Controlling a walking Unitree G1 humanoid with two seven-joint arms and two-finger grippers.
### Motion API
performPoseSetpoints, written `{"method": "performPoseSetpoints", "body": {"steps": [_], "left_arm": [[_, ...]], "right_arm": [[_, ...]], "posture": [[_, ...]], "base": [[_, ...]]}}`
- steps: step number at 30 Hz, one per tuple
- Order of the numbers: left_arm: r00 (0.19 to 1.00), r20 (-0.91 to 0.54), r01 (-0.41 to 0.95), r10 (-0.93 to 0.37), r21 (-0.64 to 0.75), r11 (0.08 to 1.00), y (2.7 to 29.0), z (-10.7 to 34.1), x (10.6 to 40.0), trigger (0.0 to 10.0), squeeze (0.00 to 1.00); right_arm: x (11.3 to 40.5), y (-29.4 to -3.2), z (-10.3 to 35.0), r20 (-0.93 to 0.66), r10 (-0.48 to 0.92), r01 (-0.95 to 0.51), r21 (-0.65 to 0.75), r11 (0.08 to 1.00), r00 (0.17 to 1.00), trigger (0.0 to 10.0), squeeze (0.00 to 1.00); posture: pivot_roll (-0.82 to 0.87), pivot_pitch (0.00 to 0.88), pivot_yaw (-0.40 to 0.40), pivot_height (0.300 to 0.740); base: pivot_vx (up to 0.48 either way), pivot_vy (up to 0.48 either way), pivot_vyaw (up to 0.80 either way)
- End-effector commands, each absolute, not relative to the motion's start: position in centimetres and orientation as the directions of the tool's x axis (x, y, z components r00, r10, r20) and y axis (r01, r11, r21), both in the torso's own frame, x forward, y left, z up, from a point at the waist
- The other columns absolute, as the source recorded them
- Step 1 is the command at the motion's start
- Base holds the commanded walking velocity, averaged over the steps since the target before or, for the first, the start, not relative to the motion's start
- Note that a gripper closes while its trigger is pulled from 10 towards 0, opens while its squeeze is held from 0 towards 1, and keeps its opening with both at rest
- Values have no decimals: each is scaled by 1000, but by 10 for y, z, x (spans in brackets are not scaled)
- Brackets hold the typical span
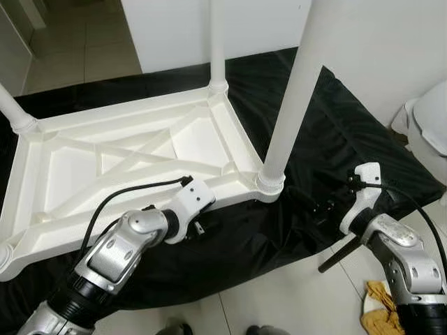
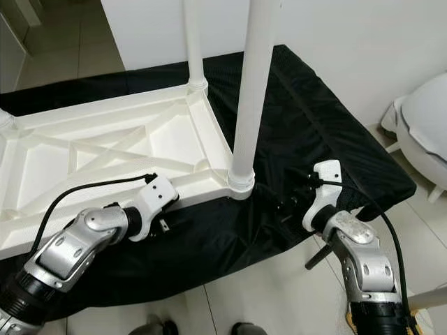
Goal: Building children table
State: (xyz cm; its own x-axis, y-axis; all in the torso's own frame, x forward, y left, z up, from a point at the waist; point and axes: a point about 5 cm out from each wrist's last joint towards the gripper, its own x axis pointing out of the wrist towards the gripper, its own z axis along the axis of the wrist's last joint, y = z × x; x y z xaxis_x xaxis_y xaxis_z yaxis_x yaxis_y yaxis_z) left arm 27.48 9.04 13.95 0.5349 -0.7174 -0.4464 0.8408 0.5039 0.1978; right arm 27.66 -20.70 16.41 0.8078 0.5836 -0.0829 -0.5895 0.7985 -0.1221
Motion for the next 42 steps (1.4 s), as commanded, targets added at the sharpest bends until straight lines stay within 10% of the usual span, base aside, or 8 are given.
{"method": "performPoseSetpoints", "body": {"steps": [1, 9, 42], "left_arm": [[430, -439, 900, -789, 137, 414, 83, 146, 269, 10000, 0], [546, -297, 837, -784, 145, 528, 75, 178, 284, 10000, 0], [531, -93, 842, -842, -53, 537, 60, 214, 253, 10000, 0]], "right_arm": [[280, -205, 162, -104, 626, -635, -111, 765, 773, 10000, 0], [289, -203, 164, -114, 650, -660, -123, 741, 751, 10000, 0], [323, -175, 163, -44, 679, -679, -123, 724, 733, 10000, 0]], "posture": [[-79, 97, 19, 740], [-73, 95, 2, 740], [-14, 61, -47, 740]], "base": [[0, 0, 0], [0, 0, 0], [0, 0, 0]]}}
